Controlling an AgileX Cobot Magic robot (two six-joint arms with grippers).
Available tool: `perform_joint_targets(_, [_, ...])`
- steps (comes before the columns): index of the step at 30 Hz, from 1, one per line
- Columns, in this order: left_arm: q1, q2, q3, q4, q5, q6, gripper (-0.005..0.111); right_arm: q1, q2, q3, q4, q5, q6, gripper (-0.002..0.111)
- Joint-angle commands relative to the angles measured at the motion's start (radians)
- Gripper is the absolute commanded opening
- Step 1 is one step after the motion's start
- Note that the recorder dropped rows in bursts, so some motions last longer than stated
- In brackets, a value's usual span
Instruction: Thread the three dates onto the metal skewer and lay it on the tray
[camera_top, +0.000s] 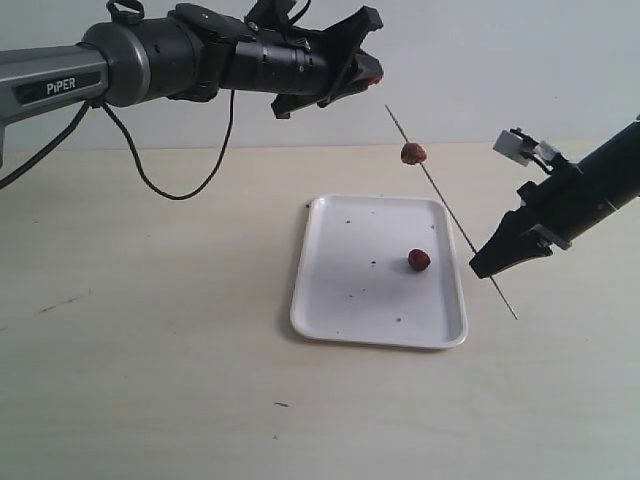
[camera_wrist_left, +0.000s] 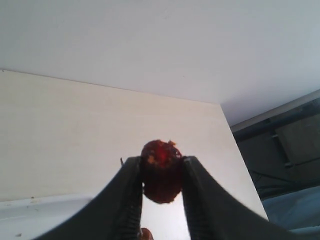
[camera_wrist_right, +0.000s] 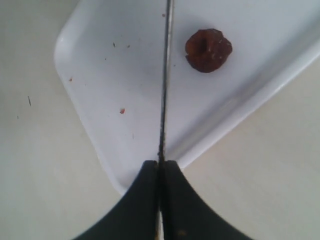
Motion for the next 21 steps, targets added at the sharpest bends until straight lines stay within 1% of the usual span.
perform_joint_targets(1, [0.001,-0.010,-0.005,0.031,-0.014,0.007,0.028,0.006,-0.013,-0.002,0.011,0.008,-0.019,0.000])
perform_joint_targets(21, [0.001,-0.008,-0.005,0.079,-0.028,0.027,0.028,0.022,-0.039,-0.001,0.052,0.008,-0.036,0.000])
